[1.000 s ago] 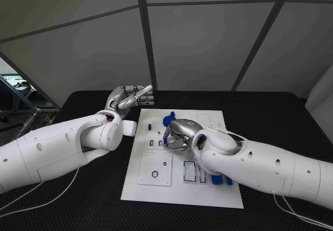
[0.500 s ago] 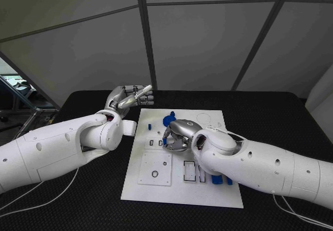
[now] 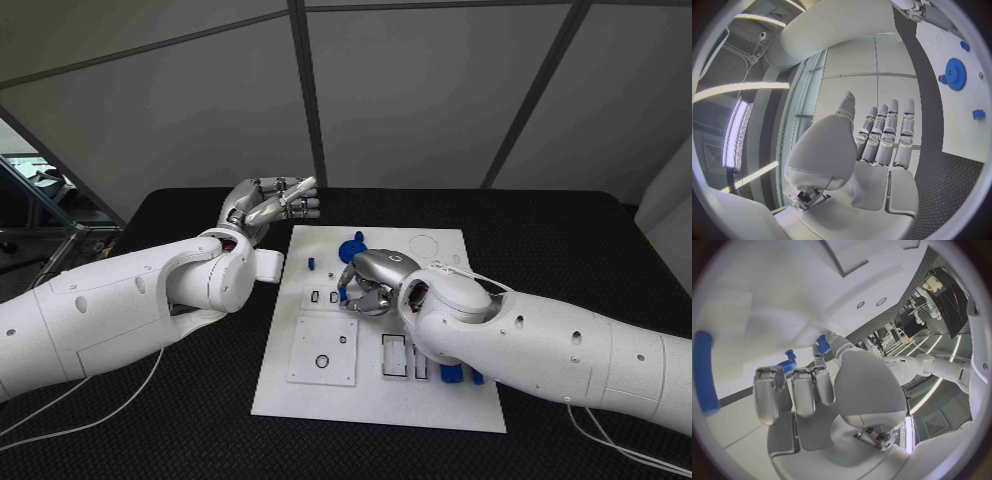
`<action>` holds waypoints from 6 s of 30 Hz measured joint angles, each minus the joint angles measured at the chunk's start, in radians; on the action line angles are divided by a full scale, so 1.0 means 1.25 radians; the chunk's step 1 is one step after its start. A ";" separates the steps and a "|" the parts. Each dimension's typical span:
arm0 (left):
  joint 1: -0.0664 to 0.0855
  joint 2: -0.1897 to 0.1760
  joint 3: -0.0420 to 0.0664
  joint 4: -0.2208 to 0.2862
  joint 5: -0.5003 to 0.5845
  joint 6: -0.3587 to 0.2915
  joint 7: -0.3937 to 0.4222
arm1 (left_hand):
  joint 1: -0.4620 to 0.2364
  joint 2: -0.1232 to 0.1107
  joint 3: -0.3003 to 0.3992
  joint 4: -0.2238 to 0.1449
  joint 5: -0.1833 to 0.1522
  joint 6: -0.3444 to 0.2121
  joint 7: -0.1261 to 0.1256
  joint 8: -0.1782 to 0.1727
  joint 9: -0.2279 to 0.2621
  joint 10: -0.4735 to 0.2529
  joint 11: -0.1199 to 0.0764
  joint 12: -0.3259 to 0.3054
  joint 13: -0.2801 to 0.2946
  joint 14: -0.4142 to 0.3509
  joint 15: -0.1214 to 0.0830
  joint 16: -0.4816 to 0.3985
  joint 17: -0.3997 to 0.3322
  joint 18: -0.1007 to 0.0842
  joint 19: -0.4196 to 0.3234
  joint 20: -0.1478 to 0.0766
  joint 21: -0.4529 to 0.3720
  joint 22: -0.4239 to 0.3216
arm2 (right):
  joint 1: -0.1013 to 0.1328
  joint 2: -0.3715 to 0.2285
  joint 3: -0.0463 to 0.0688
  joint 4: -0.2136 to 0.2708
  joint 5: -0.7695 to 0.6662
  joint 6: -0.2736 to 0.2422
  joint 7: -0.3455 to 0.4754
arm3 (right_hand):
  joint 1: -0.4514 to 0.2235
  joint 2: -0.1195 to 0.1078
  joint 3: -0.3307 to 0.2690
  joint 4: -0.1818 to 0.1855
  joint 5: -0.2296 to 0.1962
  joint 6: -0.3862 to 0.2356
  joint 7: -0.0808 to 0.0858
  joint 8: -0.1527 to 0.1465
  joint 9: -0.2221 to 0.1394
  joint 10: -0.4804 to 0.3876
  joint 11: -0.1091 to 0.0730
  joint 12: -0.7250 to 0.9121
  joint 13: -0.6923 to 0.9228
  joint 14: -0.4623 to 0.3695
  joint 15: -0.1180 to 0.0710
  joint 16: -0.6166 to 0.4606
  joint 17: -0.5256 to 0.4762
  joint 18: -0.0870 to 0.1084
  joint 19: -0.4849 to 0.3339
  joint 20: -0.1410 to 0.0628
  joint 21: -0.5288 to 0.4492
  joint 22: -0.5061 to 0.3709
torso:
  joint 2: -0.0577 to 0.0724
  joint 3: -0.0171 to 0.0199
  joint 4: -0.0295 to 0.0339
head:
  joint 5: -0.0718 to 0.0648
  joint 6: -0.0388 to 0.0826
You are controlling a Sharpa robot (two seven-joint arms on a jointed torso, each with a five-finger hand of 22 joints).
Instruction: Assemble the parts on the task board
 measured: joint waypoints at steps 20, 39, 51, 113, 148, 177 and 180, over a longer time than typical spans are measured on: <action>0.000 -0.002 0.000 -0.005 -0.009 0.002 -0.007 | 0.000 0.000 -0.004 -0.004 0.000 0.005 -0.002 0.000 0.000 0.013 0.000 0.000 0.000 0.029 -0.005 0.004 0.009 0.000 0.005 -0.005 0.014 0.006 | -0.003 -0.032 -0.002 0.028 0.011 -0.066 0.030 | 0.024 -0.038 -0.124 0.089 -0.014 -0.171 0.027 -0.002 -0.031 -0.024 0.036 -0.049 0.000 0.000 0.023 -0.009 0.000 0.000 0.000 0.026 0.000 0.000 | 0.000 0.0010 -0.0001 | 0.003 0.001; 0.012 -0.030 0.000 0.006 -0.300 0.111 -0.343 | -0.063 0.054 -0.087 0.092 0.000 0.122 -0.088 0.076 0.062 0.225 -0.115 0.262 0.214 0.292 -0.129 0.697 0.600 0.000 0.243 -0.133 0.403 0.291 | 0.121 -0.253 0.023 0.102 0.387 -0.147 0.324 | 0.106 -0.004 -0.138 0.104 0.003 -0.091 0.011 0.044 -0.034 -0.073 0.019 -0.096 0.000 -0.002 0.020 -0.073 0.000 0.013 -0.008 0.017 -0.081 0.000 | -0.018 0.0049 -0.0019 | 0.004 0.001; 0.044 0.014 -0.006 0.009 -0.644 0.303 -0.685 | -0.131 0.058 -0.162 0.155 -0.006 0.074 -0.130 0.269 0.232 0.250 -0.147 0.836 0.770 0.354 -0.160 1.032 0.949 -0.002 0.480 -0.165 0.777 0.834 | 0.155 -0.301 0.025 0.063 0.567 -0.107 0.371 | 0.101 0.007 -0.141 0.096 0.022 -0.080 0.008 0.049 -0.037 -0.077 0.017 -0.102 0.000 0.000 0.017 -0.084 0.000 0.013 -0.020 0.014 -0.093 0.000 | -0.038 0.0129 -0.0002 | 0.011 -0.016; 0.084 0.192 -0.069 -0.110 -0.802 0.472 -0.871 | -0.107 0.070 -0.164 0.145 -0.013 0.011 -0.129 0.349 0.326 0.227 -0.145 0.863 0.801 0.354 -0.160 1.032 0.948 -0.002 0.522 -0.167 0.838 0.888 | 0.158 -0.273 0.024 0.013 0.563 -0.076 0.328 | 0.097 0.019 -0.143 0.094 0.058 -0.080 0.008 0.049 -0.042 -0.080 0.014 -0.108 0.000 0.000 0.011 -0.096 0.000 0.013 -0.026 0.009 -0.105 0.000 | -0.046 0.0137 0.0044 | 0.013 -0.049; 0.090 0.201 -0.070 -0.117 -0.795 0.490 -0.861 | 0.025 0.129 -0.054 0.076 -0.009 -0.011 -0.145 0.375 0.361 0.240 -0.157 0.876 0.819 0.353 -0.173 1.032 0.948 -0.002 0.528 -0.173 0.841 0.888 | 0.158 -0.264 0.024 0.004 0.554 -0.064 0.321 | 0.097 0.025 -0.143 0.094 0.060 -0.080 0.008 0.053 -0.043 -0.080 0.014 -0.108 0.000 0.000 0.011 -0.096 0.000 0.013 -0.026 0.009 -0.108 0.000 | -0.046 0.0130 0.0055 | 0.013 -0.055; 0.087 0.124 -0.071 -0.046 -0.778 0.412 -0.821 | -0.104 -0.133 0.489 0.132 0.031 -0.024 -0.136 0.403 0.433 0.265 -0.162 0.869 0.831 0.353 -0.173 1.032 0.948 -0.002 0.527 -0.179 0.841 0.888 | 0.158 -0.266 0.024 -0.005 0.553 -0.060 0.320 | 0.097 0.025 -0.141 0.092 0.071 -0.078 0.005 0.053 -0.044 -0.080 0.014 -0.108 0.000 0.000 0.011 -0.096 0.000 0.013 -0.026 0.009 -0.108 0.000 | -0.046 0.0129 0.0067 | 0.019 -0.055; 0.087 0.117 -0.071 -0.041 -0.778 0.400 -0.818 | -0.107 -0.136 0.490 0.132 0.031 -0.024 -0.136 0.403 0.434 0.265 -0.162 0.869 0.831 0.353 -0.173 1.032 0.948 -0.002 0.527 -0.179 0.841 0.888 | 0.158 -0.267 0.024 -0.005 0.553 -0.059 0.320 | 0.097 0.025 -0.141 0.092 0.071 -0.077 0.005 0.053 -0.044 -0.080 0.014 -0.108 0.000 0.000 0.011 -0.096 0.000 0.013 -0.026 0.009 -0.108 0.000 | -0.046 0.0130 0.0067 | 0.021 -0.055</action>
